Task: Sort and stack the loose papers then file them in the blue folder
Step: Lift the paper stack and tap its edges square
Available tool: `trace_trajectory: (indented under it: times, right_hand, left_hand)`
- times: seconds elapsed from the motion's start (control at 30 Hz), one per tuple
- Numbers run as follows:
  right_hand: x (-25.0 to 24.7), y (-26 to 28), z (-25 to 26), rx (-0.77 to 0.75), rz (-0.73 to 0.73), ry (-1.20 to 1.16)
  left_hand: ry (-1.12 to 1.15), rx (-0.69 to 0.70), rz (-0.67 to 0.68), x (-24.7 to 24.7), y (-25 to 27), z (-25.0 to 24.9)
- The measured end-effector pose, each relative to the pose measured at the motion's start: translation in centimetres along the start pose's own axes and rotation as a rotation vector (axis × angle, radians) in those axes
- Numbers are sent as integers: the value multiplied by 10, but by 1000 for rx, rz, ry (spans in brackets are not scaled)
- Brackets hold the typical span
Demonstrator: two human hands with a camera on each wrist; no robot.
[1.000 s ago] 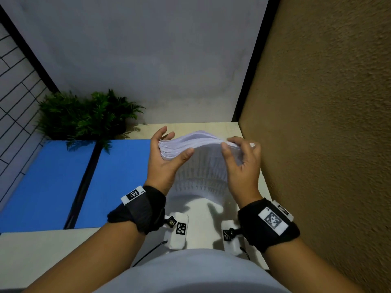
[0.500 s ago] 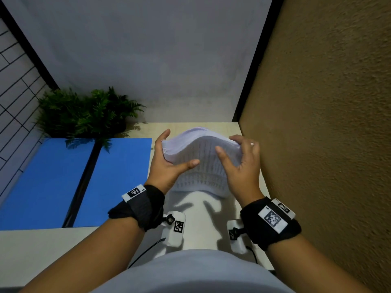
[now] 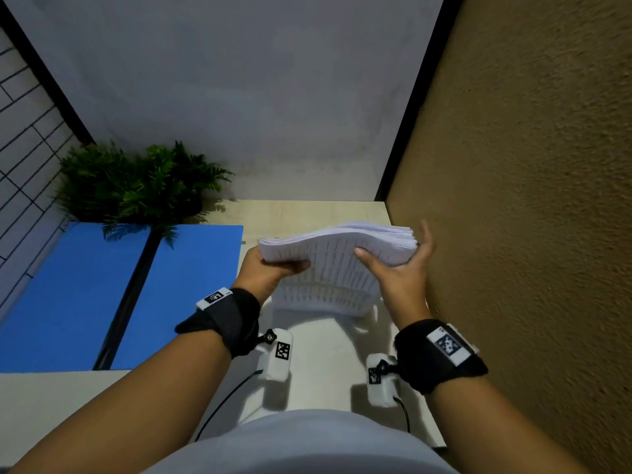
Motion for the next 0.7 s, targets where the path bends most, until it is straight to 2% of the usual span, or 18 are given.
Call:
trace_trajectory:
  times: [0.07,0.13,0.27,0.37,0.6,0.7]
  right_hand:
    - [8,-5,-29,164,108,-41]
    - [9,-9,-35,203,141,-24]
    - [7,-14,-17,157,116,-143]
    - [7,-4,-14,126,131,-163]
    - [31,31,-27,142,185,-189]
    - [30,37,-30,135,122,-176]
  left_hand:
    - [5,-35,-19,1,-3,2]
    - [-2,-31,-44,2,-5,-3]
    - [8,32,-59,-7,2,-21]
    - [24,51,-46,-14,10,-16]
    - [65,-34,-9,-11,19,22]
    - [73,-53,-21,-10,21,26]
Point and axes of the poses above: each hand's wrist, its own y-axis away from the middle knuckle, its own x-axis out of the palm, z = x × y, the point moved 10 cm from there along -y, towards the middle knuckle, and after that the axes turned 13 degrees about -x, right-handed, at the moved point
